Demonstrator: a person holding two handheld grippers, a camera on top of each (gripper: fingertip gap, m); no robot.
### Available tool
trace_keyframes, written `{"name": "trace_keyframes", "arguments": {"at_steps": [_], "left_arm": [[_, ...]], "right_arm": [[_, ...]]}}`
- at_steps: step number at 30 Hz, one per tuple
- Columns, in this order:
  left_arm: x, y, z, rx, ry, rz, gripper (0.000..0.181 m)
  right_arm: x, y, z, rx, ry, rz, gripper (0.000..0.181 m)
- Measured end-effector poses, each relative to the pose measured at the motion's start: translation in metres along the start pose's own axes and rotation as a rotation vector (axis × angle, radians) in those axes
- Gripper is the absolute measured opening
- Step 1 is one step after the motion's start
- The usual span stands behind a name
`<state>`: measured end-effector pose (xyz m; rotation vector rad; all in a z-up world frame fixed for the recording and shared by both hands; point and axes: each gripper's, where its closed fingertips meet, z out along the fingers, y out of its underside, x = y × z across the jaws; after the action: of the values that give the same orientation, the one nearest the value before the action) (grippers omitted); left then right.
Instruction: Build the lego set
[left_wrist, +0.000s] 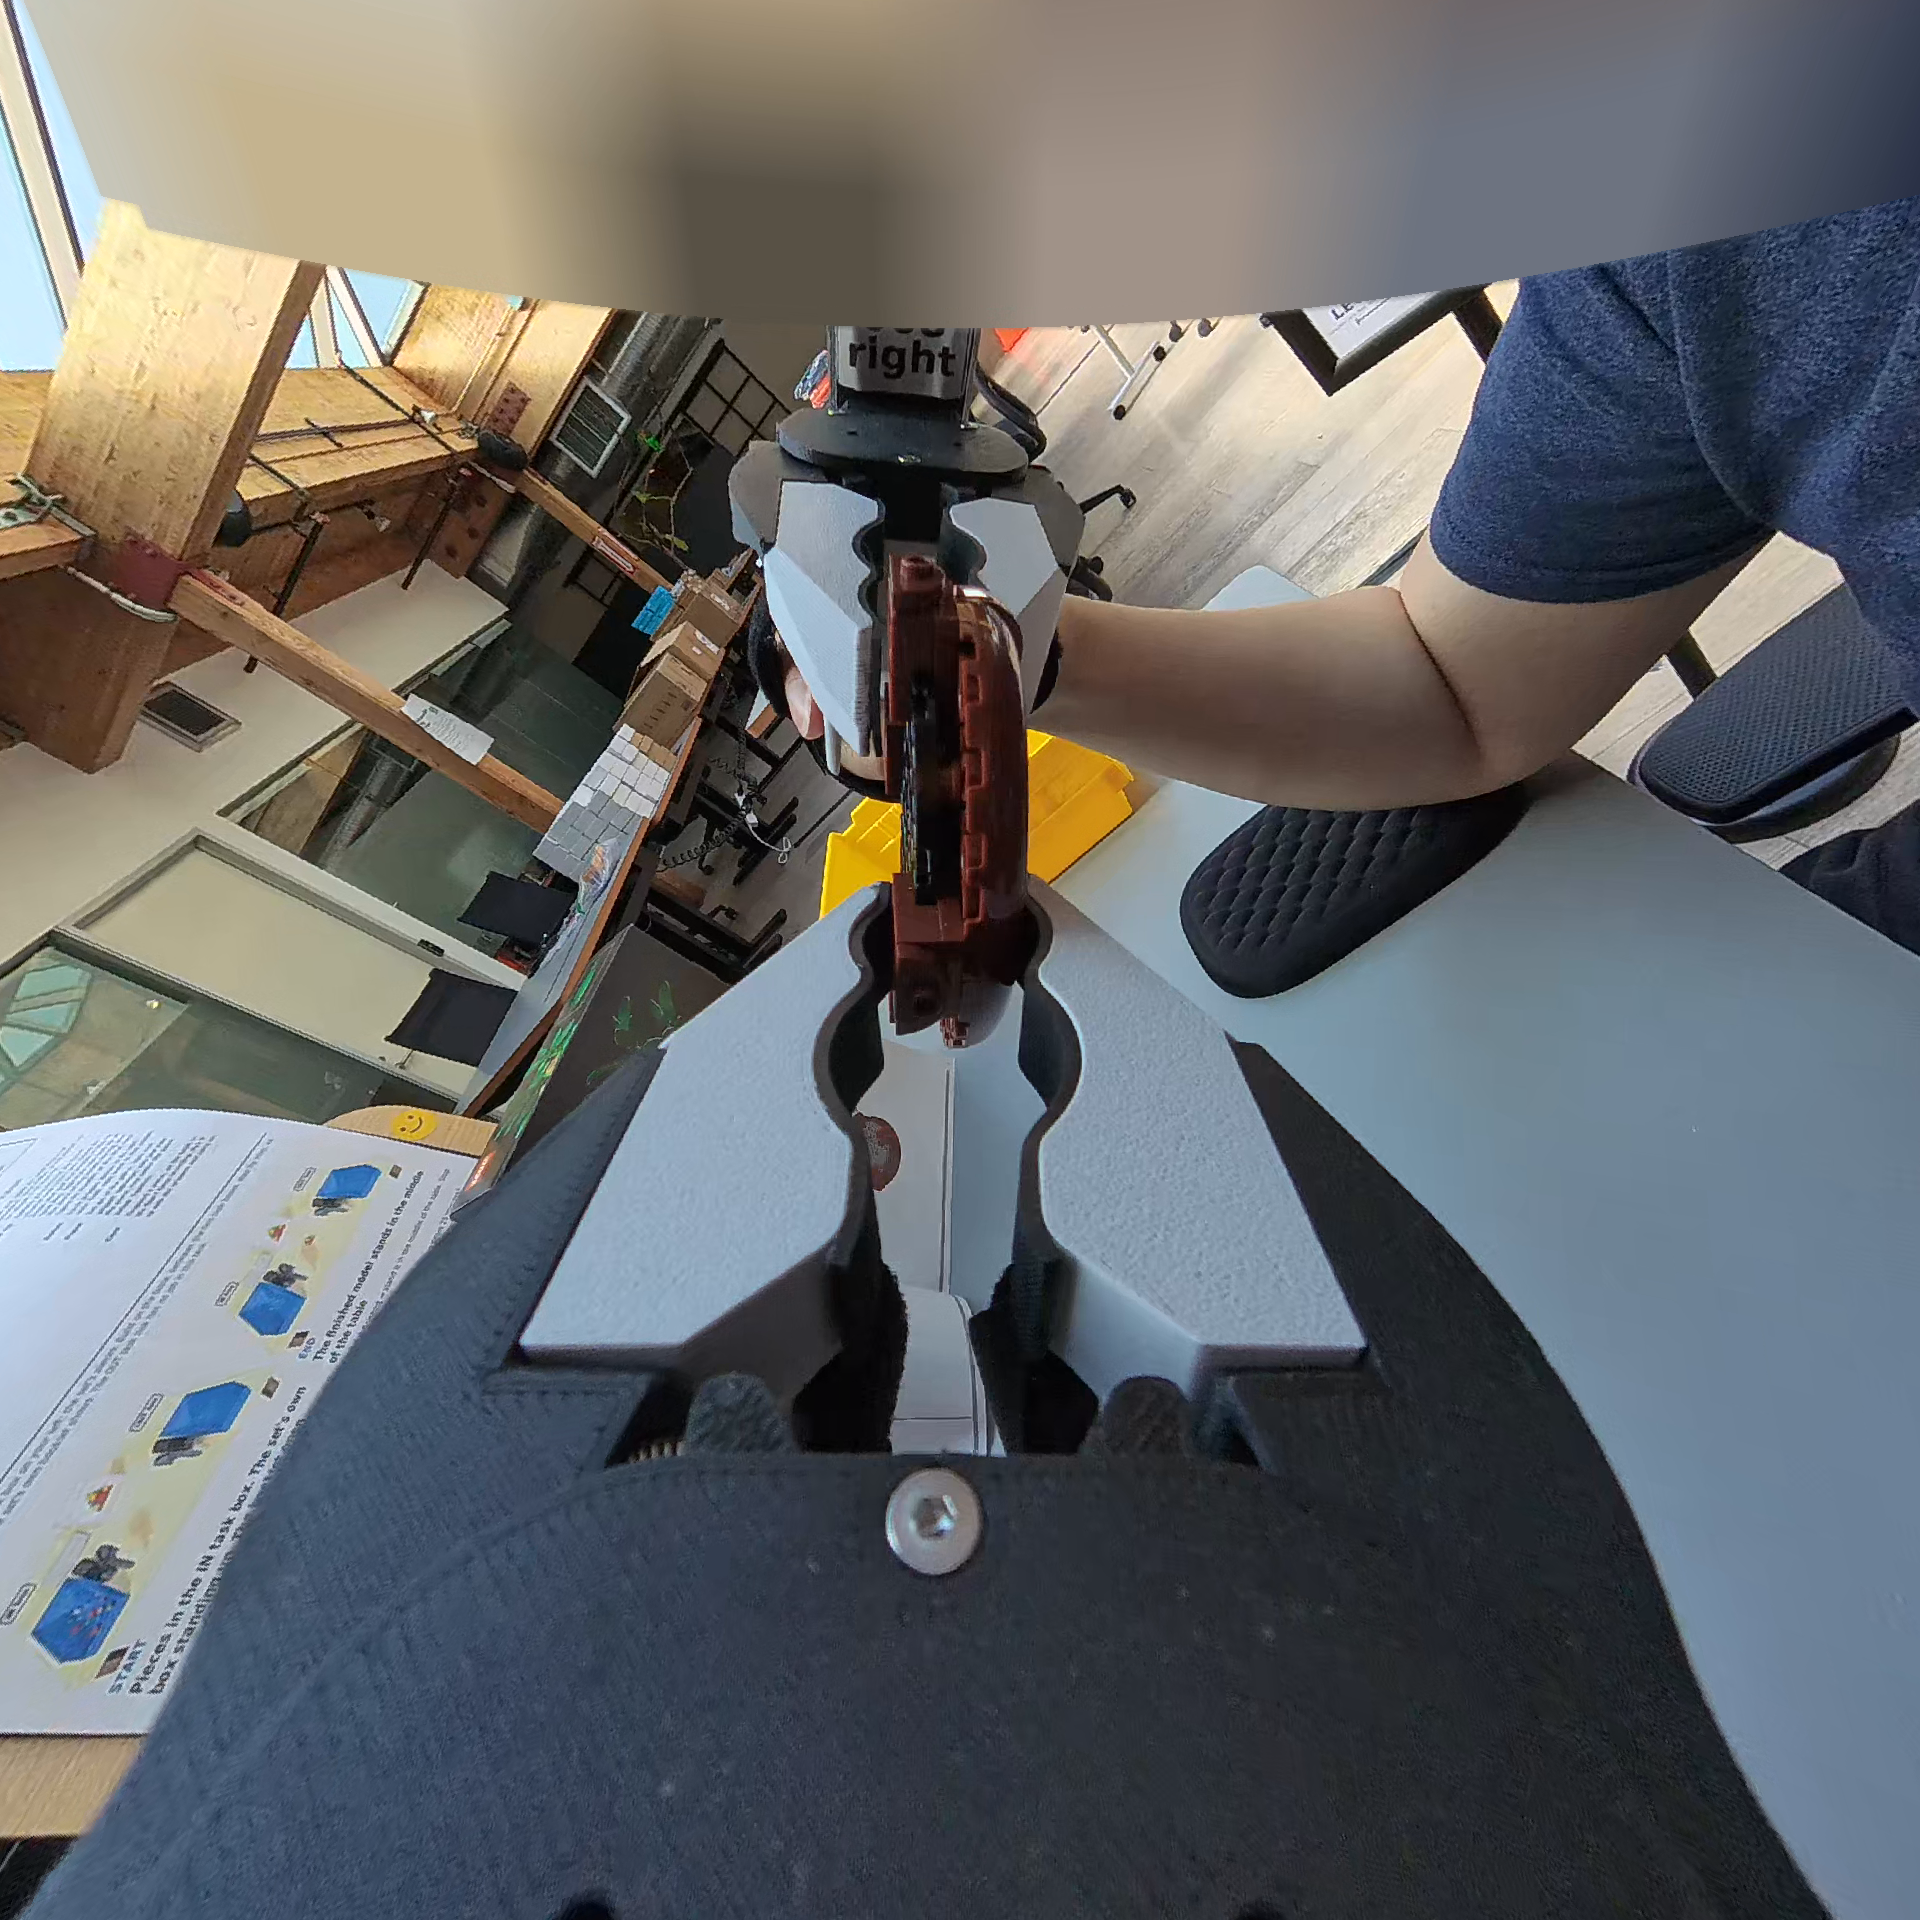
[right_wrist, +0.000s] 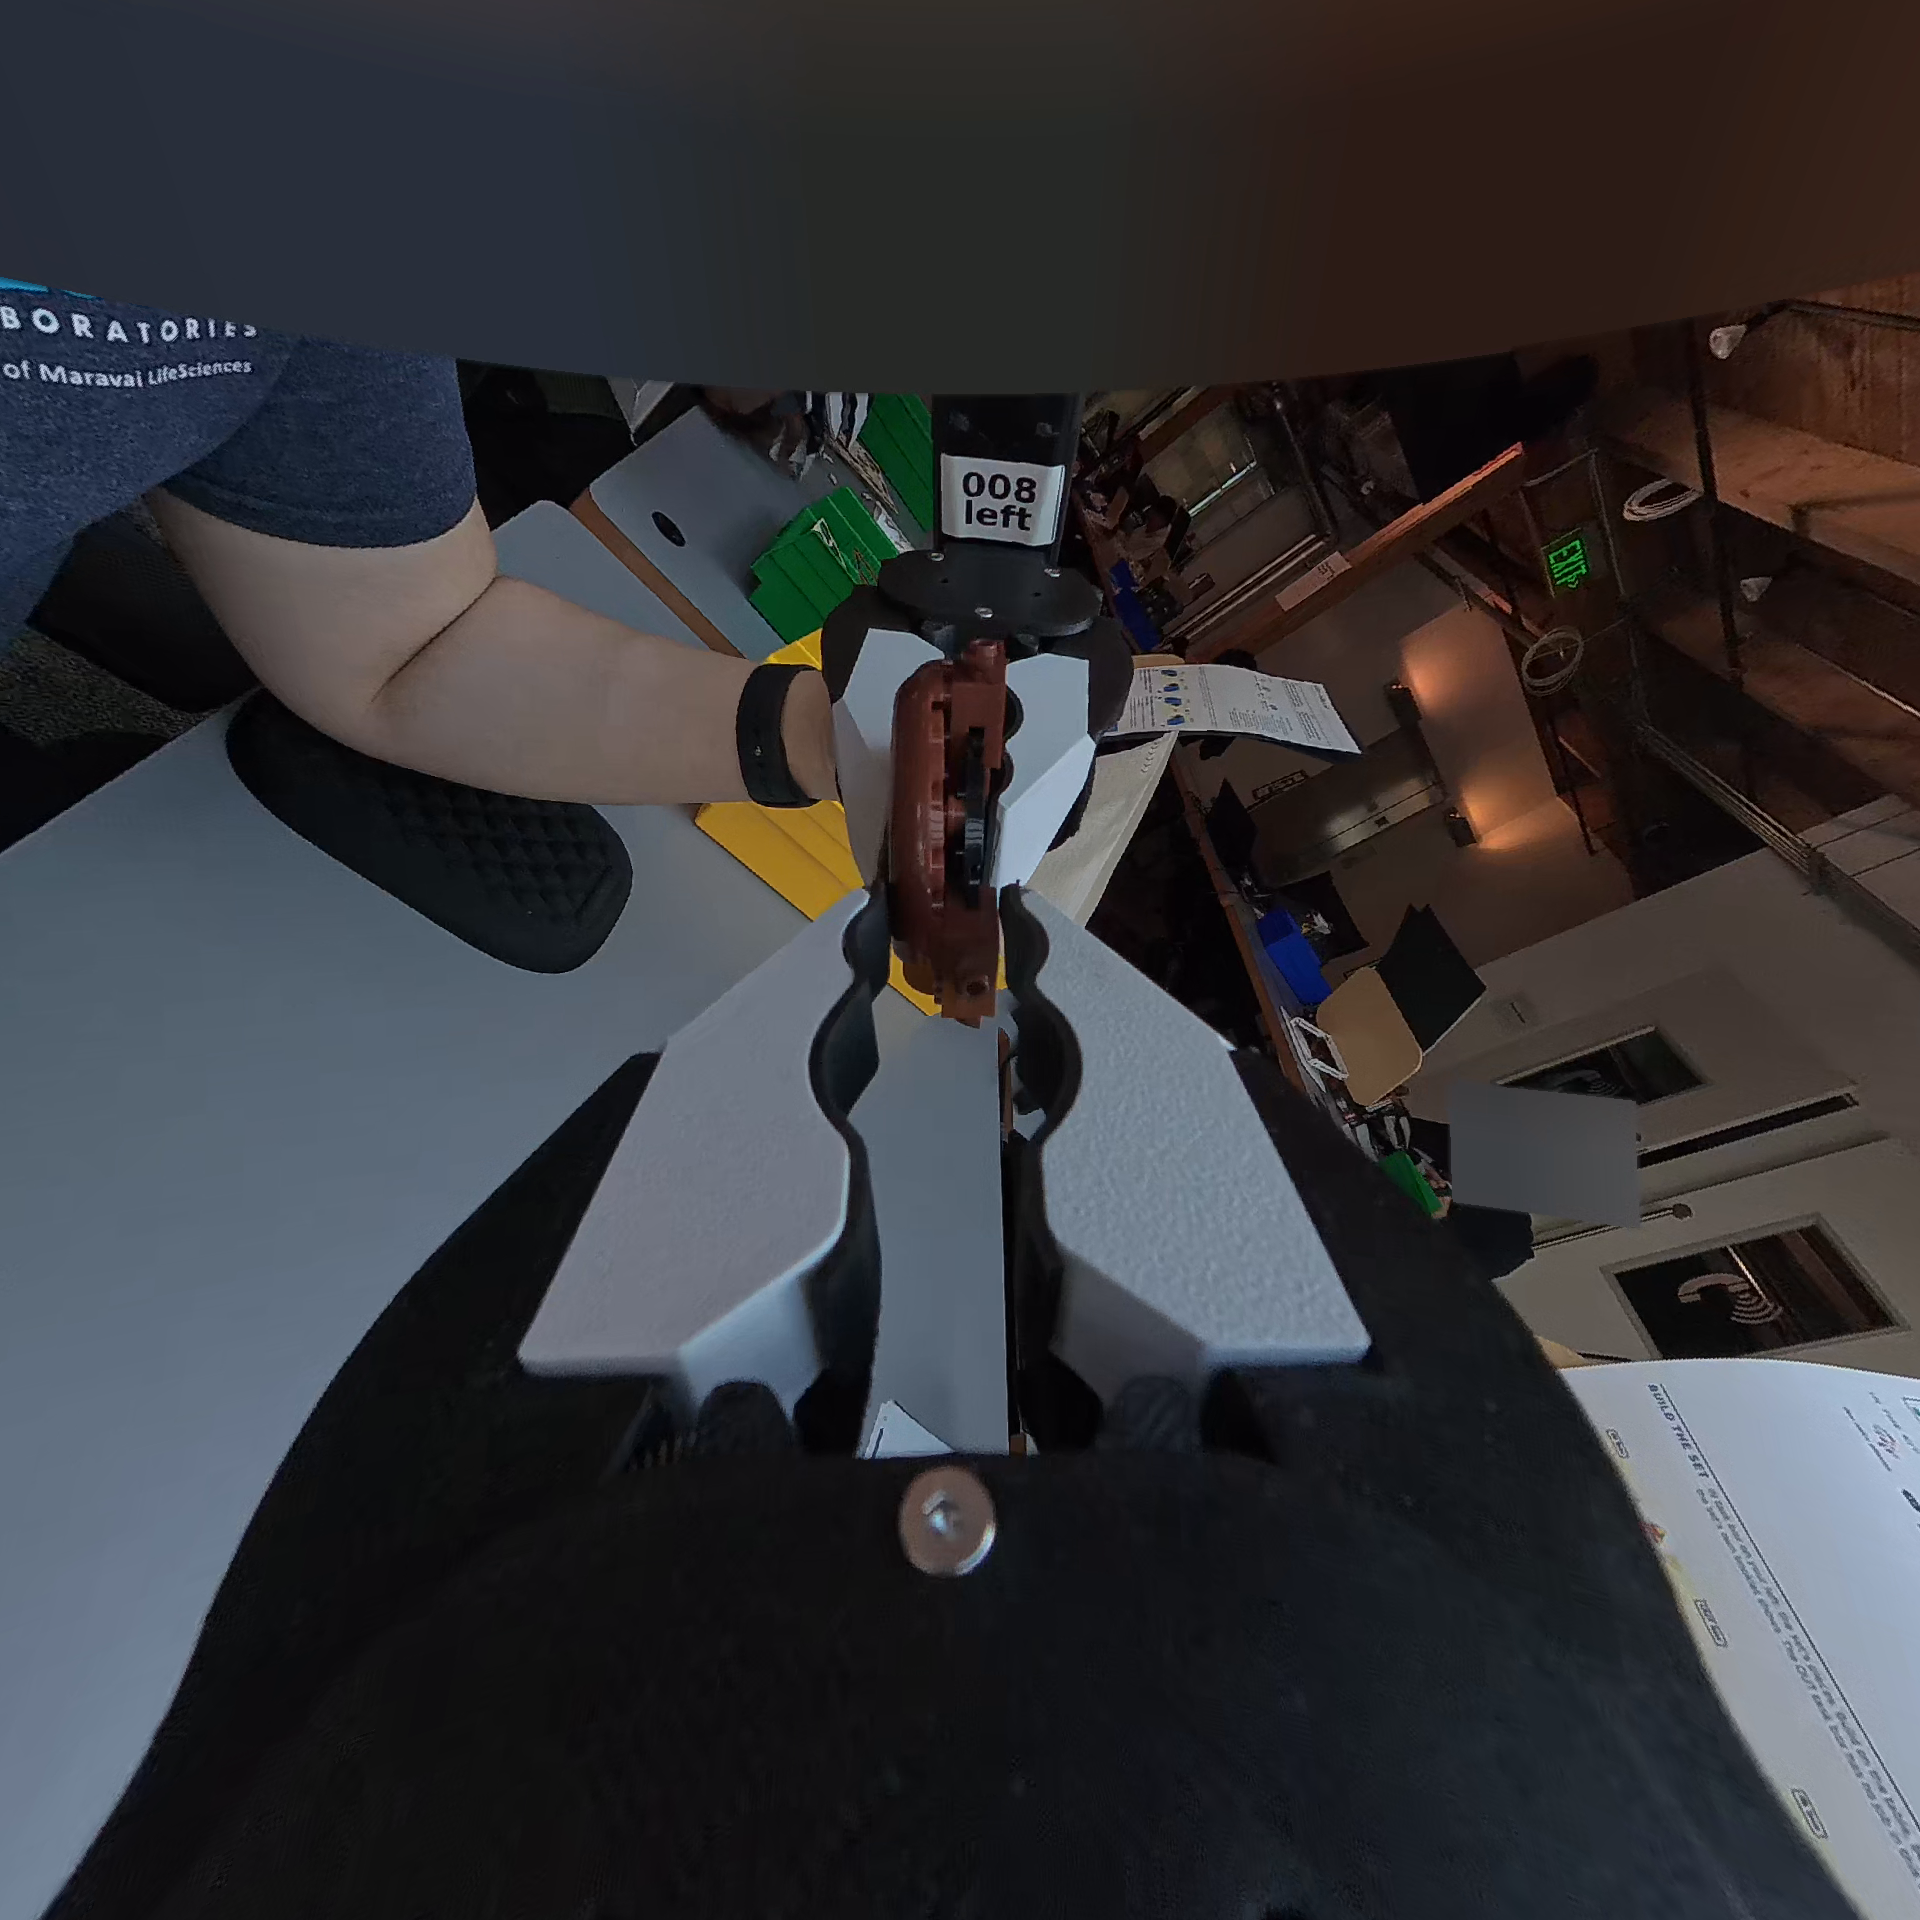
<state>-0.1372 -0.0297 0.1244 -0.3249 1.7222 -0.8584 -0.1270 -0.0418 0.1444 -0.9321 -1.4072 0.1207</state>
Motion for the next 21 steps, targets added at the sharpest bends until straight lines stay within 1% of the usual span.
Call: {"name": "trace_keyframes", "arguments": {"at_steps": [7,19,21], "left_arm": [[-0.0001,-0.0023,-0.0019,0.015,0.002,-0.005,0.019],[0.0025,-0.0038,-0.0043,0.025,0.025,-0.016,0.019],[0.0017,-0.0039,-0.0045,0.025,0.017,-0.011,0.019]], "right_arm": [[-0.0004,0.0023,0.0001,-0.007,-0.007,0.015,0.019],[-0.0028,0.0005,0.0018,-0.021,-0.009,-0.012,0.018],[-0.002,0.0001,0.0021,-0.007,-0.015,0.016,0.018]]}}
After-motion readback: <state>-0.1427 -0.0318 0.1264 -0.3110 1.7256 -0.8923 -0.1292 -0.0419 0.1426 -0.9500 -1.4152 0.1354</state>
